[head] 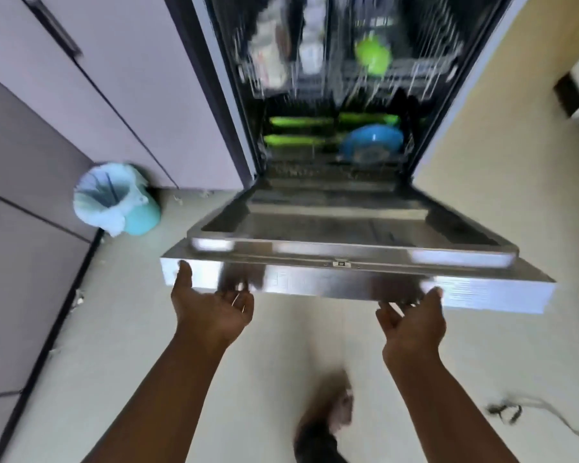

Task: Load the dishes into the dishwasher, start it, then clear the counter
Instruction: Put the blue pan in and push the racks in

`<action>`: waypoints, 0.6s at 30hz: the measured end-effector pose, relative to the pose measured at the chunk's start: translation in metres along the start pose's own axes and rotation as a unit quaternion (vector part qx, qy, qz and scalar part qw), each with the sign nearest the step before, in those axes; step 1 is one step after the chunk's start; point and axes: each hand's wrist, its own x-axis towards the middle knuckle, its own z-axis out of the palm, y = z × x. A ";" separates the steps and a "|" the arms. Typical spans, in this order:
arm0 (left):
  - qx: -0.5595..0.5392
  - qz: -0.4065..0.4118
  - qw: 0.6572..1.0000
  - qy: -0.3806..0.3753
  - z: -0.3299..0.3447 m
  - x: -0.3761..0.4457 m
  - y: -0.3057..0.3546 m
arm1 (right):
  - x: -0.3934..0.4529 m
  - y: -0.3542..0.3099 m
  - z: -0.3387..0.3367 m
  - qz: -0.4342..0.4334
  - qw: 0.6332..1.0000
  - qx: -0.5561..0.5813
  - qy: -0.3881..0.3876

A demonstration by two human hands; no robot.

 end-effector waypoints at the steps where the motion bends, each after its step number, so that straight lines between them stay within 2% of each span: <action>1: 0.018 0.017 0.999 -0.022 0.021 -0.009 0.009 | -0.006 -0.017 0.016 -0.030 0.999 -0.023 -0.008; 4: 0.108 0.073 0.989 -0.075 0.074 -0.021 0.029 | -0.016 -0.059 0.058 -0.124 0.988 -0.088 -0.041; 6: 0.194 0.131 0.967 -0.101 0.109 -0.027 0.039 | -0.013 -0.087 0.082 -0.200 0.965 -0.159 -0.063; 8: 0.327 0.196 0.914 -0.138 0.145 -0.033 0.047 | -0.011 -0.118 0.100 -0.269 0.927 -0.256 -0.055; 9: 0.414 0.233 0.866 -0.155 0.158 -0.030 0.052 | -0.010 -0.135 0.109 -0.297 0.905 -0.300 -0.047; 10: 0.507 0.277 0.803 -0.146 0.167 -0.022 0.058 | -0.009 -0.149 0.115 -0.321 0.883 -0.341 -0.045; 11: 0.596 0.330 0.724 -0.110 0.176 -0.011 0.067 | -0.008 -0.165 0.123 -0.343 0.858 -0.380 -0.042; 13: 0.739 0.407 0.537 0.003 0.190 0.009 0.085 | -0.004 -0.194 0.138 -0.391 0.798 -0.457 -0.018; 15: 0.806 0.461 0.355 0.102 0.209 0.013 0.103 | 0.000 -0.219 0.153 -0.447 0.720 -0.531 0.019; 16: 0.815 0.492 0.280 0.124 0.222 0.010 0.112 | 0.003 -0.231 0.161 -0.478 0.670 -0.567 0.039; 17: 0.813 0.523 0.217 0.133 0.236 0.006 0.121 | 0.004 -0.242 0.168 -0.514 0.617 -0.593 0.058; 18: 0.805 0.553 0.168 0.135 0.251 0.004 0.130 | 0.006 -0.252 0.175 -0.554 0.561 -0.611 0.076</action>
